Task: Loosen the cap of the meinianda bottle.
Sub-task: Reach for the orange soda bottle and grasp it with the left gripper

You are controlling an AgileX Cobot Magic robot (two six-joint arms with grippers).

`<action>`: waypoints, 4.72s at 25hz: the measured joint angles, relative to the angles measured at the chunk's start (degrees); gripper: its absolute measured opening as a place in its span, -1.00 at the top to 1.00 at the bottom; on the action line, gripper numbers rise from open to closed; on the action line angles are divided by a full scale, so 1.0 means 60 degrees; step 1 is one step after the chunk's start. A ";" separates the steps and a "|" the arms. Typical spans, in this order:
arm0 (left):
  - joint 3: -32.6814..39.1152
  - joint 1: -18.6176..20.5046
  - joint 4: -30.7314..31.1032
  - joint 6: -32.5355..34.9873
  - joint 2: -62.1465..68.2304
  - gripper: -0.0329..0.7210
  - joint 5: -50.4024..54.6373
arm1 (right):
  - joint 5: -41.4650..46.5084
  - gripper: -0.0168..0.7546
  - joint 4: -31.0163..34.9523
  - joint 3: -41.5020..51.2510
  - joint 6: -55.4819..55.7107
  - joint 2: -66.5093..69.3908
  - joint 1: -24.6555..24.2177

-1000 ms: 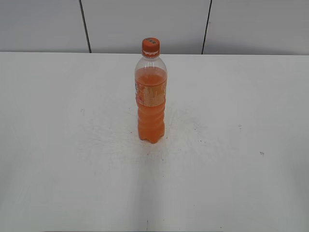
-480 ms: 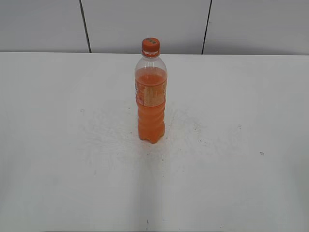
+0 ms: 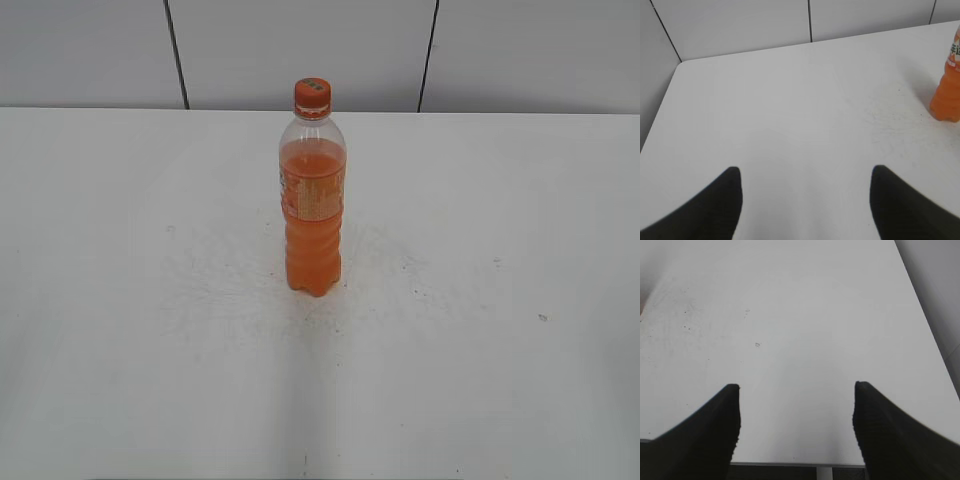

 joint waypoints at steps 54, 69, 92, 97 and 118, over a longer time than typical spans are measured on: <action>0.1024 0.0000 0.2325 -0.0561 0.2074 -0.70 -0.5146 | 0.0000 -0.41 0.0000 0.0000 0.0000 0.0000 0.0000; 0.1043 0.0000 0.1701 -0.0858 0.8772 -0.82 -1.1067 | 0.0000 -0.41 0.0000 0.0000 0.0000 -0.0002 0.0000; -0.0537 0.0000 0.8731 -0.5423 1.4625 -0.66 -1.4902 | 0.0000 -0.41 0.0000 0.0000 0.0000 -0.0002 0.0000; -0.1178 0.0000 1.0963 -0.6556 1.5759 -0.66 -1.6806 | 0.0000 -0.41 0.0000 0.0000 0.0000 -0.0002 0.0000; -0.3352 -0.0485 1.2783 -0.6628 1.9551 -0.66 -1.9633 | 0.0000 -0.41 0.0000 0.0000 0.0000 -0.0002 0.0000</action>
